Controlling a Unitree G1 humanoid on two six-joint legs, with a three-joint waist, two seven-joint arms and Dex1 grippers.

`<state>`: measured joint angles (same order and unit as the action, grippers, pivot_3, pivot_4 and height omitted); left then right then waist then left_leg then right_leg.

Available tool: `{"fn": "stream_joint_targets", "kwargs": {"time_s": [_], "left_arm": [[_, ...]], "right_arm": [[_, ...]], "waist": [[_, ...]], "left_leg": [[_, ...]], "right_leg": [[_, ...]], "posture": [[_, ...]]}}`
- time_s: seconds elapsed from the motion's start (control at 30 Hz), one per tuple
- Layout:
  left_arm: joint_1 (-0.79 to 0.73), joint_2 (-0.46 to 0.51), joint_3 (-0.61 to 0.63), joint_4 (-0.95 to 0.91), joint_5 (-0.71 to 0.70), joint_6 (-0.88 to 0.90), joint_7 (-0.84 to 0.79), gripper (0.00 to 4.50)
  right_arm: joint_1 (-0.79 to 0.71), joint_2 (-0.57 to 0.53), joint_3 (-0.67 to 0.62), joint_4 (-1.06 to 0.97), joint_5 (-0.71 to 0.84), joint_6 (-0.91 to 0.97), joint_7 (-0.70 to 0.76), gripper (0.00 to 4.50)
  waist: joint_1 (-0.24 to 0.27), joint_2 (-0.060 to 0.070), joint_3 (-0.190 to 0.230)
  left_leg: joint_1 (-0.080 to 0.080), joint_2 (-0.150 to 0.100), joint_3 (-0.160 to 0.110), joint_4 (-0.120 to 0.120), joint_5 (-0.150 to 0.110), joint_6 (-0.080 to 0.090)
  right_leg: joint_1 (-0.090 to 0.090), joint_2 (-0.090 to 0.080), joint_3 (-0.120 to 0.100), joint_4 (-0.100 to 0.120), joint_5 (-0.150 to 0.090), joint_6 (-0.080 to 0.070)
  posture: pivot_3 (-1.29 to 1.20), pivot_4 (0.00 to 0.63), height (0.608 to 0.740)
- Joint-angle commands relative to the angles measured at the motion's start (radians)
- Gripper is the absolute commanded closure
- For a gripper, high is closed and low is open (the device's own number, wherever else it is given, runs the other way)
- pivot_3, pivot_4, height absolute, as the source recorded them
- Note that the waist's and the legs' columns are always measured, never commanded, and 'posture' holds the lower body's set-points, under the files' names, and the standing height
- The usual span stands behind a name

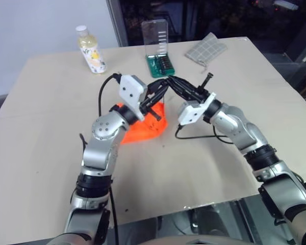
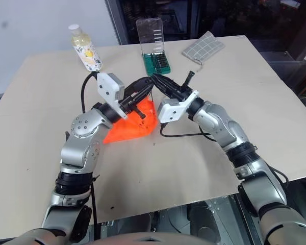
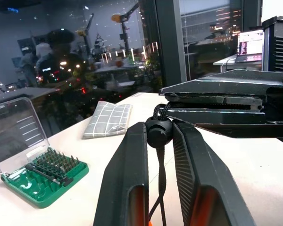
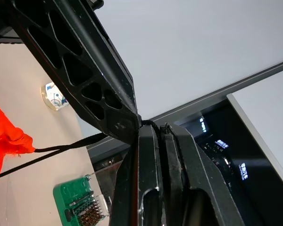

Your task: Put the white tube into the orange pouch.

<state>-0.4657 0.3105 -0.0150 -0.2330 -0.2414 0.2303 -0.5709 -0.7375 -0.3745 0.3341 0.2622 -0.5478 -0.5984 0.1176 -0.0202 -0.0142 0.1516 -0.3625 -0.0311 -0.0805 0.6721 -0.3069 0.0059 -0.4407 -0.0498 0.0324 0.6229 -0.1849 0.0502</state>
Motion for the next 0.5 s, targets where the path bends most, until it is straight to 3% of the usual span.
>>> {"fn": "stream_joint_targets", "kwargs": {"time_s": [0.03, 0.5], "left_arm": [[-0.007, -0.003, 0.015, -0.058, -0.049, -0.027, -0.018, 4.29], [0.034, 0.037, -0.008, -0.011, -0.003, -0.080, -0.047, 4.29]], "right_arm": [[-0.012, 0.000, -0.009, -0.004, -0.004, -0.004, -0.002, 4.50], [-0.049, -0.007, -0.062, -0.009, -0.009, 0.026, -0.051, 4.50]], "waist": [[0.000, 0.000, 0.000], [0.000, 0.000, 0.000]], "left_leg": [[0.000, 0.000, 0.000, 0.000, 0.000, 0.000], [0.000, 0.000, 0.000, 0.000, 0.000, 0.000]], "right_leg": [[0.000, 0.000, 0.000, 0.000, 0.000, 0.000], [0.000, 0.000, 0.000, 0.000, 0.000, 0.000]], "posture": [[0.00, 0.150, 0.740], [0.00, 0.150, 0.740]]}}
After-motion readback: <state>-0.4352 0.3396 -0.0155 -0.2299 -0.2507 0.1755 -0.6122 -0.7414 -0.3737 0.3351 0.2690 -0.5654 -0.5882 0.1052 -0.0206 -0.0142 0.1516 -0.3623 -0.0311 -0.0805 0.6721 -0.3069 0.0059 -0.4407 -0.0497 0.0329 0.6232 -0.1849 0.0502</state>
